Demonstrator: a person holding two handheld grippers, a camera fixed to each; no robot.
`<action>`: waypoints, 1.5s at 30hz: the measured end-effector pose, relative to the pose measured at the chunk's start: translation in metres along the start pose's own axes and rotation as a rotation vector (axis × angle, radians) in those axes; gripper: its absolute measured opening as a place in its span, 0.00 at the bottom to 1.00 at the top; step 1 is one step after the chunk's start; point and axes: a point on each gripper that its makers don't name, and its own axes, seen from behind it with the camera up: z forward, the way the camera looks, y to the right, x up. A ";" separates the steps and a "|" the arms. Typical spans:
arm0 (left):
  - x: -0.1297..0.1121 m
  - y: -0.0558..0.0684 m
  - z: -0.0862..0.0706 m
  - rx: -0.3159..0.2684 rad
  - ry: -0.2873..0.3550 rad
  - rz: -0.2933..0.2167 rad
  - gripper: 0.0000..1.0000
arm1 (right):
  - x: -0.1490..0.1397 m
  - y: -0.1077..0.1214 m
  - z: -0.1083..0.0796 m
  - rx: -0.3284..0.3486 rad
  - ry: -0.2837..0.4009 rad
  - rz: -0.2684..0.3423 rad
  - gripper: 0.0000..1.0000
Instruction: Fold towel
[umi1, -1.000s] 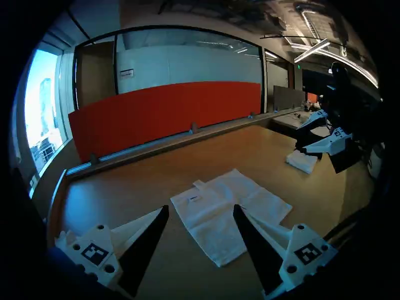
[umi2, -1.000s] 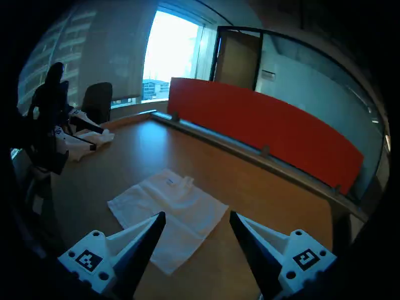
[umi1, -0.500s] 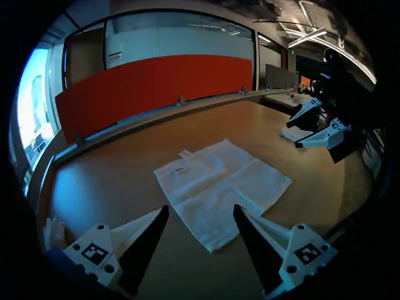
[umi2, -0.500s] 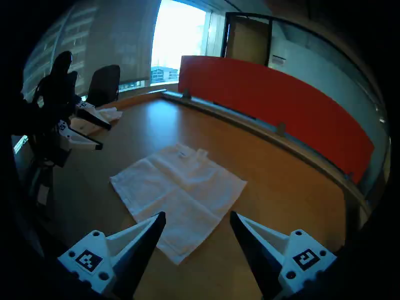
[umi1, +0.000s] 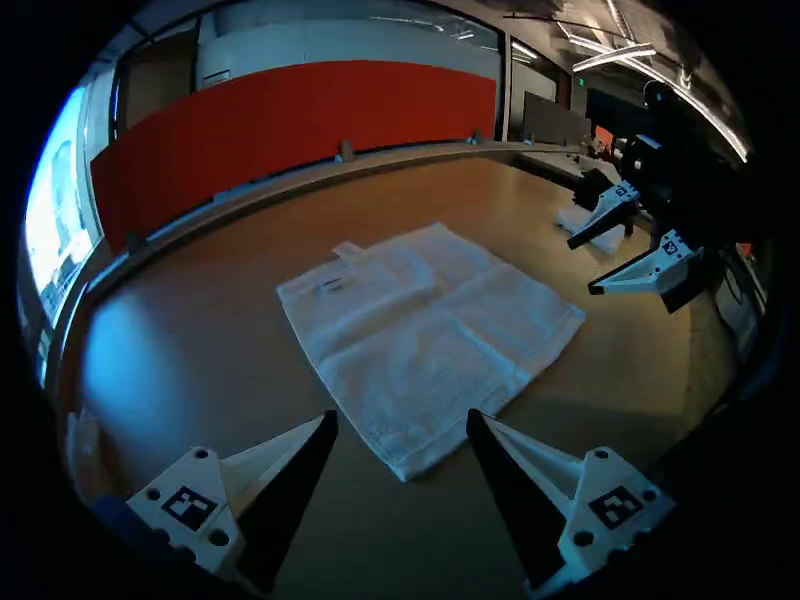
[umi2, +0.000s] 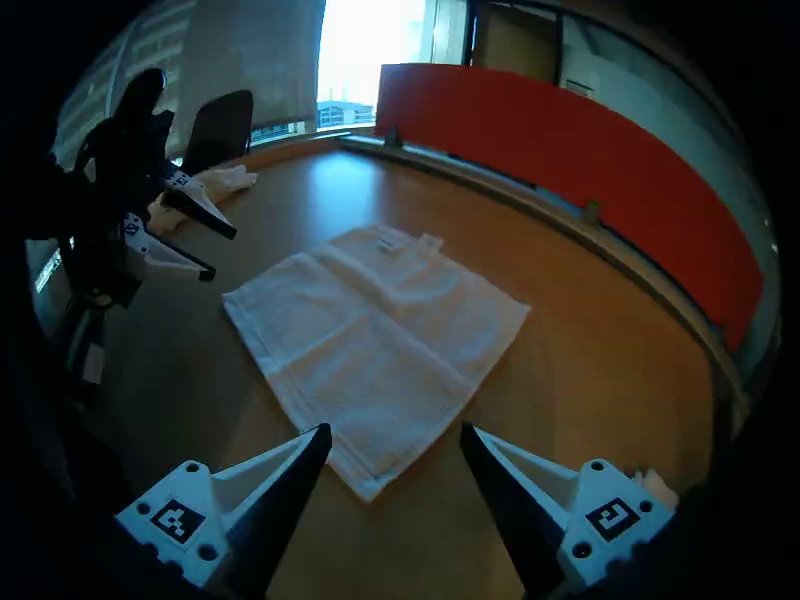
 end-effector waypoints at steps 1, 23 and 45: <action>-0.004 0.001 0.002 -0.003 -0.009 0.002 0.96 | -0.003 0.000 0.001 0.002 -0.007 -0.001 0.99; -0.054 0.002 0.036 -0.014 -0.172 0.020 0.92 | -0.046 -0.012 0.019 0.060 -0.120 -0.020 0.86; -0.055 0.012 0.039 -0.038 -0.182 0.034 0.66 | -0.056 -0.020 0.022 0.099 -0.145 0.017 0.40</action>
